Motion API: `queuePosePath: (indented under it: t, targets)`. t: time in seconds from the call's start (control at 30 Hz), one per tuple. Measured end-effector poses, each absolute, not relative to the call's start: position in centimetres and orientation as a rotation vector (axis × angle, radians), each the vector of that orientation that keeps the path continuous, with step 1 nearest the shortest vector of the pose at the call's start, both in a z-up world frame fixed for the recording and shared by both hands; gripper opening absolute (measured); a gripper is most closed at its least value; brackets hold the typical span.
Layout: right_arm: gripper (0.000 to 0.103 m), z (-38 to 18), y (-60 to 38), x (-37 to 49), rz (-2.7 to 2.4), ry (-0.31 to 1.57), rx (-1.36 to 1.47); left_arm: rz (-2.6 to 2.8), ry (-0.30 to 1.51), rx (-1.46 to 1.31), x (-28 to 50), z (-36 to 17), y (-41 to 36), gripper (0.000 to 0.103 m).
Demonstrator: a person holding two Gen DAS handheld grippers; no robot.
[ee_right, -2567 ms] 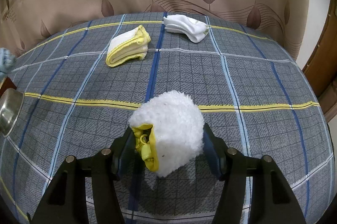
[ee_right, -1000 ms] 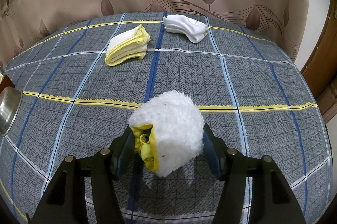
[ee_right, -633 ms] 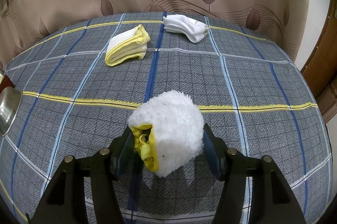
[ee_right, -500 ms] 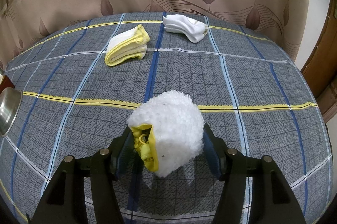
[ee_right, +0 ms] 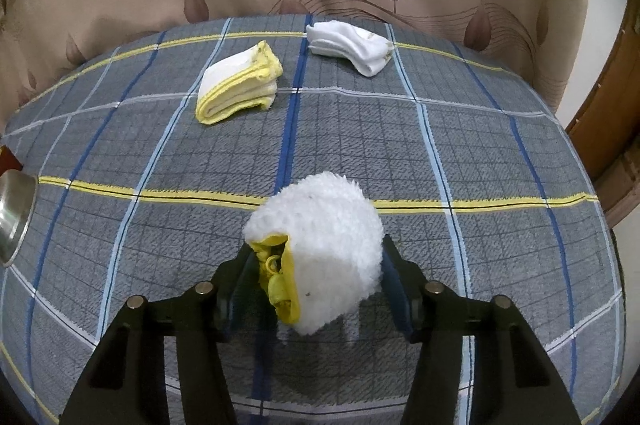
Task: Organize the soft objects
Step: 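Carry the white fluffy pad toward the gold tray with the right gripper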
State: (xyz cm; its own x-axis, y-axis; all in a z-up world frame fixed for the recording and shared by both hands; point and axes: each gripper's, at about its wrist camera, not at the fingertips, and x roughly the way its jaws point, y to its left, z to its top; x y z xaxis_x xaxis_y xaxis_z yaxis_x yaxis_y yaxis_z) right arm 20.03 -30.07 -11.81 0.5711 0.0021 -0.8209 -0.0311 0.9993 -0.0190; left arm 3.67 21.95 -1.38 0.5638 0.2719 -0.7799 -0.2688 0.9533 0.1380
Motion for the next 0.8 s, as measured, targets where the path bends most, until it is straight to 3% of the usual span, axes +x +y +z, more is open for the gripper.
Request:
queuePosePath:
  t: [0.37, 0.8]
  targets:
    - [0.045, -10.9, -27.9, 20.4, -0.011, 0.991, -0.119, 0.311, 0.894, -0.039, 1.8, -1.9, 22.9, 0.051]
    - [0.044, -5.1, -20.5, 20.8, 0.112, 0.908, -0.166, 0.372, 0.875, -0.082, 0.9, -2.2, 25.4, 0.051]
